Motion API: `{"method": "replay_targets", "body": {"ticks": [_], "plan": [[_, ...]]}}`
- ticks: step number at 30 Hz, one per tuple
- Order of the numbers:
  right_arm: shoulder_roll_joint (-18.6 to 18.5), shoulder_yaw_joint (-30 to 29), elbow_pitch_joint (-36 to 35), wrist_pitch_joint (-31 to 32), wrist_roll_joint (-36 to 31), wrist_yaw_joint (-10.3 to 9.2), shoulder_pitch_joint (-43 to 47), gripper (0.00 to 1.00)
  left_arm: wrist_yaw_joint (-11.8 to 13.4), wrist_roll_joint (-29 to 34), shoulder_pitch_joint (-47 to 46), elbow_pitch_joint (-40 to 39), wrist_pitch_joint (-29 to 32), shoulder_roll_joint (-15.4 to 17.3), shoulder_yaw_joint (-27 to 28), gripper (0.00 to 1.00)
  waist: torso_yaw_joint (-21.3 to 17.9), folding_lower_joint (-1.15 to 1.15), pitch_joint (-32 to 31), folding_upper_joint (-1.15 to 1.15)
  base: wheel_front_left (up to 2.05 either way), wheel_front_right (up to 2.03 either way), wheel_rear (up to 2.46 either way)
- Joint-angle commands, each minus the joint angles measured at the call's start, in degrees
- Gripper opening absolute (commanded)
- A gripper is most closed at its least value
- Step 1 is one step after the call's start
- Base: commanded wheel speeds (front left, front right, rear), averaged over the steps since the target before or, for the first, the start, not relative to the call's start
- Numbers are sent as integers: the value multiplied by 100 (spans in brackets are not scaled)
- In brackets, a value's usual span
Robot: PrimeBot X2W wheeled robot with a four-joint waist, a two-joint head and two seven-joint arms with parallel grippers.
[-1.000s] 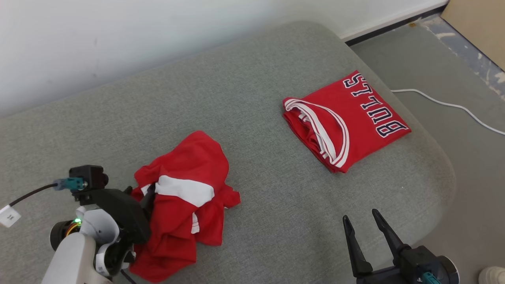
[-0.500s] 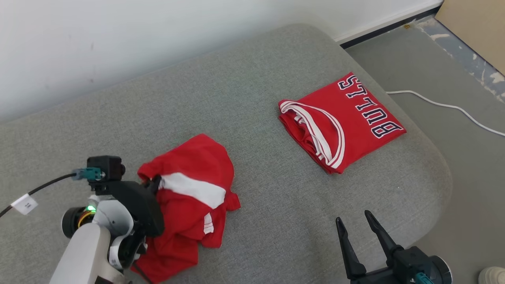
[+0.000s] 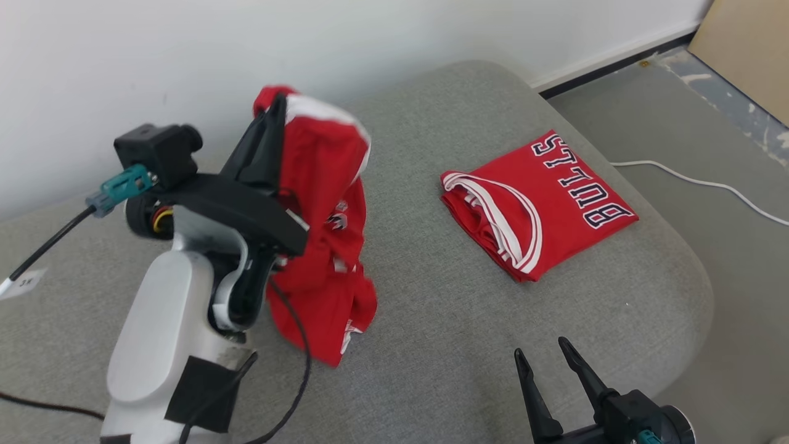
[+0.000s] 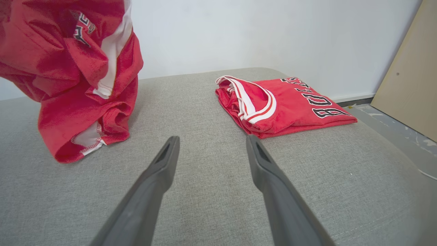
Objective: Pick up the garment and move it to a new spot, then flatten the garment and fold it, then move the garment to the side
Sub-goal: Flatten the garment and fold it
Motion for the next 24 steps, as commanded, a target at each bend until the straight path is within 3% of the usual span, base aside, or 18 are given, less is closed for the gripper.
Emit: {"method": "replay_targets", "body": {"ticks": [1, 8, 13, 24], "plan": [[6, -5, 12, 1, 35, -16, 26, 100, -38, -90, -111, -100, -70, -44, -64, 0, 75, 0, -68, -1, 0, 0, 0], [7, 2, 34, 1, 21, -16, 87, 100, -34, -874, -99, -633, -96, -138, -551, 0, 352, 0, -227, -1, 0, 0, 0], [6, 21, 43, 1, 50, -16, 119, 100, 206, -1489, 530, -884, -45, -140, -720, 0, 632, 0, -283, -1, 0, 0, 0], [4, 46, 60, 1, 54, -16, 211, 100, 385, -1673, 2713, -1140, 582, 677, -857, 0, 1199, 0, -299, -1, 0, 0, 0]]}}
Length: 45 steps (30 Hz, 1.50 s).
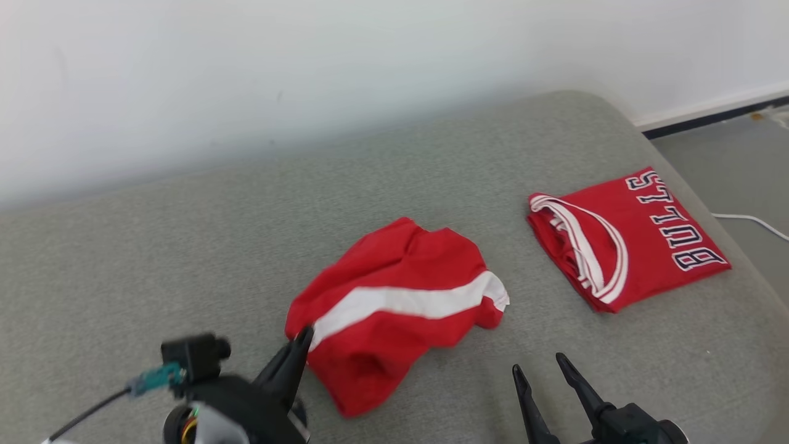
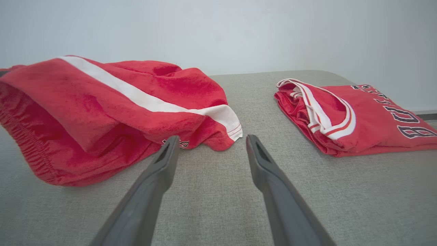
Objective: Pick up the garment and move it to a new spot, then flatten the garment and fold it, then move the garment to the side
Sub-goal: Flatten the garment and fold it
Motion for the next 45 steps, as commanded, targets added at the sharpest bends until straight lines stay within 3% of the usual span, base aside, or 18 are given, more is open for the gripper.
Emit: {"method": "replay_targets", "body": {"ticks": [1, 8, 13, 19, 20, 21, 34, 39, 45], "plan": [[-2, 7, -5, 1, 41, -16, 58, 100, 26, 26, 115, -40, 30, 75, 20, 0, 167, 1, -10, 0, 0, 0, 0], [-7, 4, -31, 1, 49, -16, 3, 100, 181, 679, 850, -195, -1, 823, -123, 0, 426, 1, 147, 0, 0, 0, 0], [-8, -20, -30, 1, 12, -17, -29, 100, 236, 1181, 883, -26, -220, 1056, -276, 0, 527, 1, 210, 0, 0, 0, 0], [-8, 1, -11, 1, 4, -17, -38, 100, 265, 1413, 757, 228, -557, 1040, -310, 0, 576, 1, 196, 0, 0, 0, 0], [-7, 4, -5, 1, 2, -17, -35, 100, 262, 1435, 745, 257, -642, 1034, -303, 19, 578, 1, 183, 0, 0, 0, 0], [-7, 12, 1, 1, 2, -17, -33, 100, 279, 1435, 747, 300, -714, 1013, -279, 100, 577, 1, 164, 0, 0, 0, 0], [-7, -87, 6, 1, 53, -17, 52, 100, 438, 944, 1522, 216, -2260, 591, 526, 100, 630, 1, -247, 0, 0, 0, 0], [-5, -168, -20, 1, 45, -17, 77, 100, 476, 1168, 1764, 56, -2479, 396, 824, 100, 717, 1, -344, 0, 0, 0, 0], [-3, -357, -74, 1, -24, -17, 109, 100, 373, 2025, 2132, -191, -2493, -97, 1574, 100, 873, 1, -465, 0, 0, 0, 0]]}}
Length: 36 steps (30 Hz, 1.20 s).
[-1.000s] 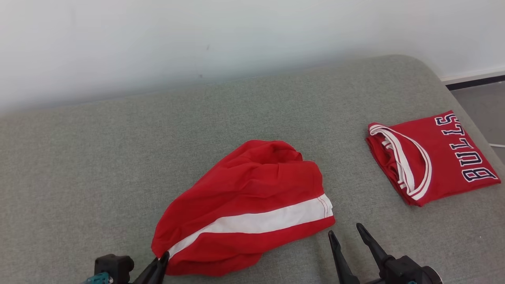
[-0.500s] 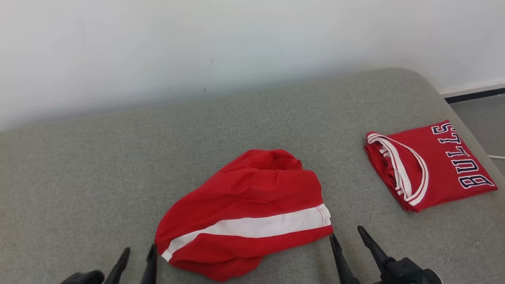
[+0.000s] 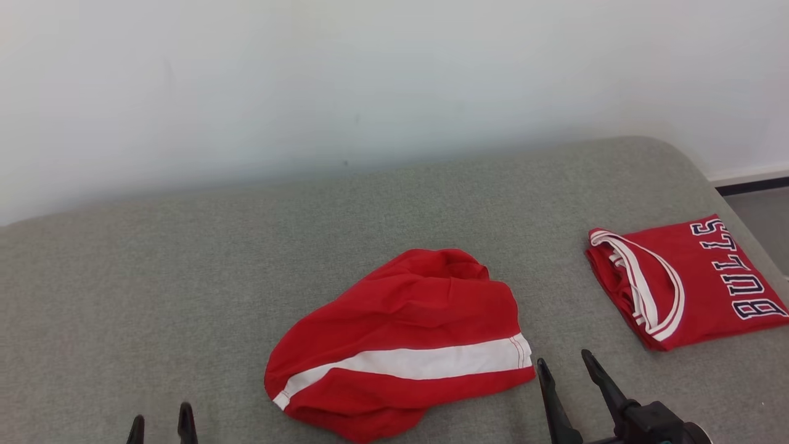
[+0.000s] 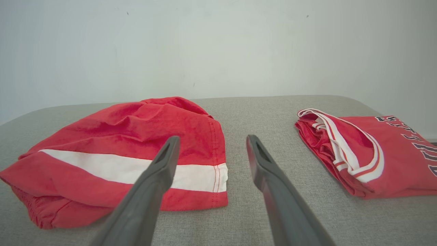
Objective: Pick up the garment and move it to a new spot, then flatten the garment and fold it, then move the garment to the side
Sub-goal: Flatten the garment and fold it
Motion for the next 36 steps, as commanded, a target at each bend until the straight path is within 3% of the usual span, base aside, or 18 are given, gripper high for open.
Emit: {"method": "replay_targets", "body": {"ticks": [1, 6, 16, 36], "plan": [[-1, -30, -9, 1, -33, -17, 65, 100, -56, 170, 137, -14, -12, -94, 117, 100, 70, 1, -69, 0, 0, 0, 0], [2, -117, -29, 1, -61, -17, 125, 100, -314, 742, 395, 127, -13, -415, 664, 100, 141, 1, -148, 0, 0, 0, 0], [3, -260, 108, 1, -111, -17, 284, 100, -734, 1362, 606, 458, -14, -662, 1158, 100, 144, 1, -283, 0, 0, 0, 0], [4, -241, 118, 1, -28, -17, 358, 100, -845, 1536, 697, 392, -15, -749, 1249, 100, 103, 1, -289, 0, 0, 0, 0]]}}
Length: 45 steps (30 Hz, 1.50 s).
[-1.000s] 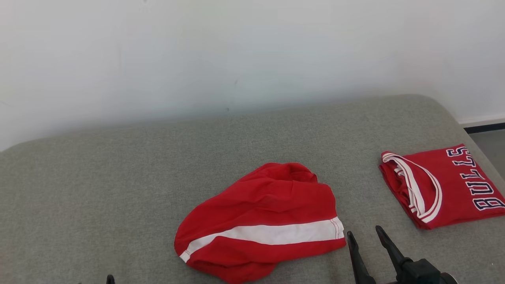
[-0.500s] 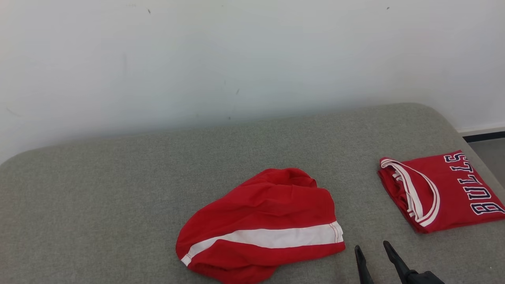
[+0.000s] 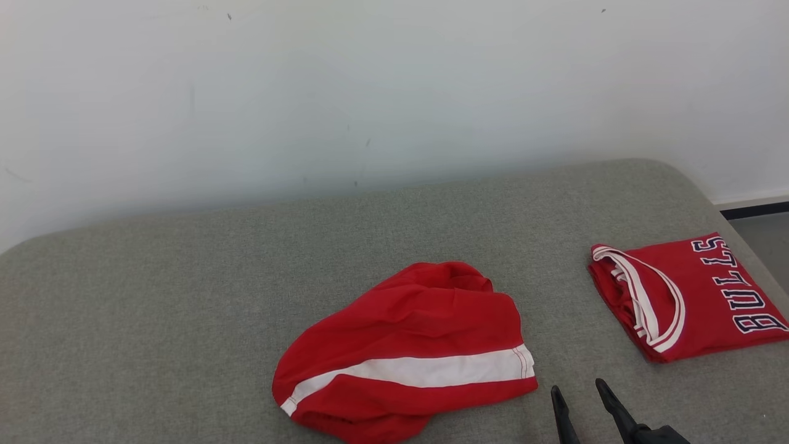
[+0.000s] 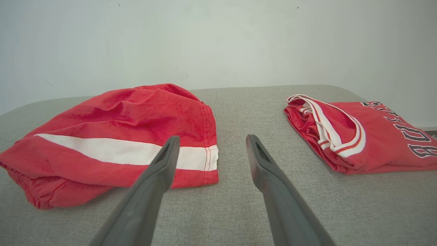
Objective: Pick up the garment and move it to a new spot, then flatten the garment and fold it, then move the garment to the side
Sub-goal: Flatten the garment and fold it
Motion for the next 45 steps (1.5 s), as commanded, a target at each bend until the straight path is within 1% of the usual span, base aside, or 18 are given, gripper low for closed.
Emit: {"method": "replay_targets", "body": {"ticks": [1, 12, 16, 20, 21, 23, 25, 28, 31, 36, 39, 40, 42, 45], "plan": [[3, 14, -22, 1, 37, -17, 4, 100, -7, -20, 52, 14, -15, -13, -26, 100, -13, 0, 10, 0, 0, 0, 0], [3, 45, -26, 1, 76, -17, -40, 100, -9, -78, -5, 47, -15, -14, -87, 100, -86, 0, 35, 0, 0, 0, 0], [3, 30, -40, 1, 84, -17, -70, 100, -9, -164, -98, 167, -15, 3, -248, 100, -82, 0, 43, 0, 0, 0, 0], [3, 59, -71, 1, 95, -17, -76, 100, -3, -344, -409, 577, -15, 73, -640, 100, -69, 0, 70, 0, 0, 0, 0], [3, 65, -78, 1, 98, -17, -77, 100, -3, -491, -501, 763, -14, 77, -792, 100, -69, 0, 77, 0, 0, 0, 0], [3, 81, -81, 1, 108, -17, -81, 100, -3, -746, -807, 1066, 107, 153, -1054, 100, -65, 0, 93, 0, 0, 0, 0], [3, 108, -76, 1, 116, -17, -88, 100, -2, -1006, -1091, 1309, 287, 163, -1237, 100, -70, 0, 111, 0, 0, 0, 0], [3, 163, -60, 1, 114, -17, -115, 100, -2, -1280, -1495, 1653, 546, 191, -1365, 100, -118, 0, 146, 0, 0, 0, 0], [3, 218, -35, 1, 139, -17, -139, 100, -2, -1308, -1813, 1998, 839, 217, -1480, 100, -208, 0, 181, 0, 0, 0, 0], [3, 314, 46, 1, 99, -17, -244, 100, 34, -1290, -2197, 2364, 942, 206, -1557, 100, -371, 0, 272, 0, 0, 0, 0], [3, 518, 148, 1, 89, -17, -429, 100, 105, -1218, -2430, 2650, 1019, 176, -1659, 100, -476, 0, 361, 0, 0, 0, 0], [1, 547, 168, 1, 102, -17, -466, 100, 187, -1207, -2448, 2752, 1095, 170, -1673, 100, -495, 0, 379, 0, 0, 0, 0], [1, 586, 185, 1, 129, -17, -523, 100, 267, -1218, -2511, 2868, 1144, 159, -1696, 100, -516, 0, 409, 0, 0, 0, 0], [1, 594, 201, 1, 141, -17, -564, 100, 281, -1254, -2545, 2974, 1146, 137, -1730, 100, -525, 0, 443, 0, 0, 0, 0]]}}
